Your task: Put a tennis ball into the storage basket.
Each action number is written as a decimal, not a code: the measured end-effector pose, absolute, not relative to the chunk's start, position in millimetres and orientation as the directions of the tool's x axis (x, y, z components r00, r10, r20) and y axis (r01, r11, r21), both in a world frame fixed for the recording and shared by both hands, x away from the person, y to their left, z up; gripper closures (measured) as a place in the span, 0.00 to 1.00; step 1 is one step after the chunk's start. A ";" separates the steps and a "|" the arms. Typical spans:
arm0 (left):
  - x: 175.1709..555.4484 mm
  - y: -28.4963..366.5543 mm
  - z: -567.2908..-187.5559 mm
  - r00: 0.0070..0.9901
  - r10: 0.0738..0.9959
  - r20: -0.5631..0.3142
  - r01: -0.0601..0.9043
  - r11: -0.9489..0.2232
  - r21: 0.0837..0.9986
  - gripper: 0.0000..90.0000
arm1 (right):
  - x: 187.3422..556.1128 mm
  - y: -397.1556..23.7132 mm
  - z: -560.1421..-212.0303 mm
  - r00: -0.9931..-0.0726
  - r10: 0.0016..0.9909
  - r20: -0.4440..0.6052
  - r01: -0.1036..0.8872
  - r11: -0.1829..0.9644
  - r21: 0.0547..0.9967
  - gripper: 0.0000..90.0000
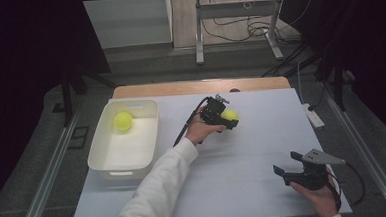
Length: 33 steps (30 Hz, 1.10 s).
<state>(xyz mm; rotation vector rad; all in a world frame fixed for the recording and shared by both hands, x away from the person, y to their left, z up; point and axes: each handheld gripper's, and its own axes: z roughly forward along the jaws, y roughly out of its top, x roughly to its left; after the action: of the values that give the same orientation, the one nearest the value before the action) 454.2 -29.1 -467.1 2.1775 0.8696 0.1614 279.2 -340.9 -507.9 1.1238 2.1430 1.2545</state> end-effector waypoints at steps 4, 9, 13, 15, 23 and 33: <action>449.7 -25.0 -461.9 0.760 0.632 -0.154 0.527 -0.459 0.715 0.30 | 278.8 -340.3 -507.6 -0.589 0.807 0.044 0.434 0.270 0.860 0.14; 445.0 -19.7 -457.7 0.761 0.632 -0.144 0.518 -0.458 0.723 0.30 | 278.9 -340.4 -507.7 -0.589 0.807 0.043 0.434 0.271 0.859 0.14; 442.2 -15.1 -454.6 0.763 0.631 -0.143 0.512 -0.453 0.730 0.30 | 278.9 -340.2 -507.7 -0.590 0.807 0.038 0.433 0.276 0.858 0.14; 440.2 -12.5 -452.8 0.760 0.634 -0.144 0.511 -0.446 0.735 0.30 | 279.1 -340.2 -507.8 -0.589 0.807 0.038 0.434 0.276 0.858 0.14; 433.1 -4.7 -447.6 0.756 0.640 -0.136 0.504 -0.437 0.745 0.30 | 279.2 -339.9 -508.0 -0.590 0.806 0.038 0.433 0.277 0.858 0.14; 421.9 2.7 -440.1 0.751 0.651 -0.113 0.492 -0.437 0.753 0.30 | 278.8 -340.1 -507.4 -0.593 0.804 0.035 0.429 0.279 0.859 0.14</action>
<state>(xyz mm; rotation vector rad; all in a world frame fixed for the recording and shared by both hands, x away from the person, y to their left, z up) 421.9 2.7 -440.1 2.1222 0.8552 0.2457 278.8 -340.1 -507.4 1.1116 2.1466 1.2471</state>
